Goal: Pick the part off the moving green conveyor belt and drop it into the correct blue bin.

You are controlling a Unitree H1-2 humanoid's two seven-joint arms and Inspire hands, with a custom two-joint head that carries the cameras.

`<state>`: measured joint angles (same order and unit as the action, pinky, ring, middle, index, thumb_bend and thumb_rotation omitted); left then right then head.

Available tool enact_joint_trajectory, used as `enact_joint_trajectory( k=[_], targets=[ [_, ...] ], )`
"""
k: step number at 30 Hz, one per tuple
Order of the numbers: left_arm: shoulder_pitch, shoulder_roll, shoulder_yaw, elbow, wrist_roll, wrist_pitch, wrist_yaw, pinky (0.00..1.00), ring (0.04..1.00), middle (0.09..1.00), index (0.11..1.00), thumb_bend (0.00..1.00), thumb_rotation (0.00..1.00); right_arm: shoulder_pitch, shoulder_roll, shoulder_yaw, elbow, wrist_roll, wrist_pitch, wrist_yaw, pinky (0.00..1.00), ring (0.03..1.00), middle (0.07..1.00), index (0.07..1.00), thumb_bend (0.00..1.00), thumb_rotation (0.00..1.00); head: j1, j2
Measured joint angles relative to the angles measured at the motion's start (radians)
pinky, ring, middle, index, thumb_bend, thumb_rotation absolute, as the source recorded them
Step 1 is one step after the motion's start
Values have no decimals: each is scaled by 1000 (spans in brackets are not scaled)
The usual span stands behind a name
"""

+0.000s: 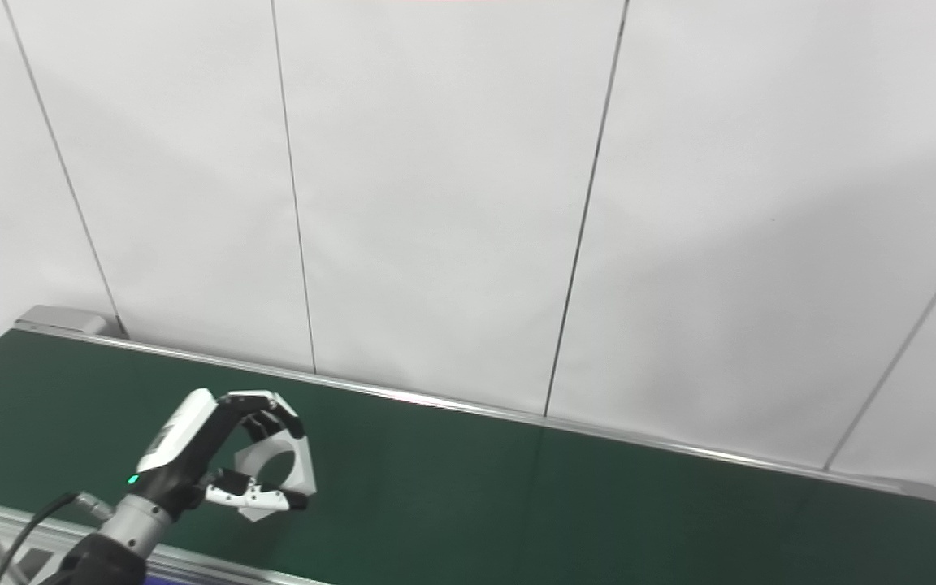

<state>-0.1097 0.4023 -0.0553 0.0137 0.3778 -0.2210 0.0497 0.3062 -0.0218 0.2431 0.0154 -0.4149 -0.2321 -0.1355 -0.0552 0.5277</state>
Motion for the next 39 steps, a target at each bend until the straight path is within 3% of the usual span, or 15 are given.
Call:
enact_joint_trajectory(
  k=[2,6,13,17,19,24,28,39],
  targets=[
    [11,0,11,1,-28,-31,-4,392,414,508,511,497,0,5,7,1,-18,-11,3,0,688,759,775,783,832,0,-40,37],
    [36,-6,26,-2,-69,-70,-11,390,415,506,511,497,0,14,21,2,-47,-21,16,4,696,765,783,789,823,13,-75,66],
    [109,-40,31,-67,-110,-69,-53,361,399,517,507,496,0,23,47,14,-87,-54,61,11,727,790,805,816,767,19,-149,158],
    [135,-61,28,-84,-130,-69,-73,414,429,505,502,498,0,22,70,31,-87,-78,73,11,748,805,818,832,720,14,-155,175],
    [155,-69,19,-102,-151,-73,-91,430,439,497,503,499,0,22,79,32,-89,-83,85,11,754,808,819,834,709,12,-158,207],
    [203,-91,-11,-107,-187,-124,-117,395,424,506,503,499,0,21,90,33,-113,-92,107,11,752,810,822,838,700,0,-157,238],
    [237,-112,-37,-107,-212,-152,-144,423,438,501,500,499,0,21,90,33,-147,-93,137,15,754,812,823,839,698,0,-140,281],
    [332,-140,-76,-113,-187,-128,-188,440,443,513,486,499,0,21,87,30,-207,-90,182,34,734,797,812,828,706,16,-126,339]
  ],
)
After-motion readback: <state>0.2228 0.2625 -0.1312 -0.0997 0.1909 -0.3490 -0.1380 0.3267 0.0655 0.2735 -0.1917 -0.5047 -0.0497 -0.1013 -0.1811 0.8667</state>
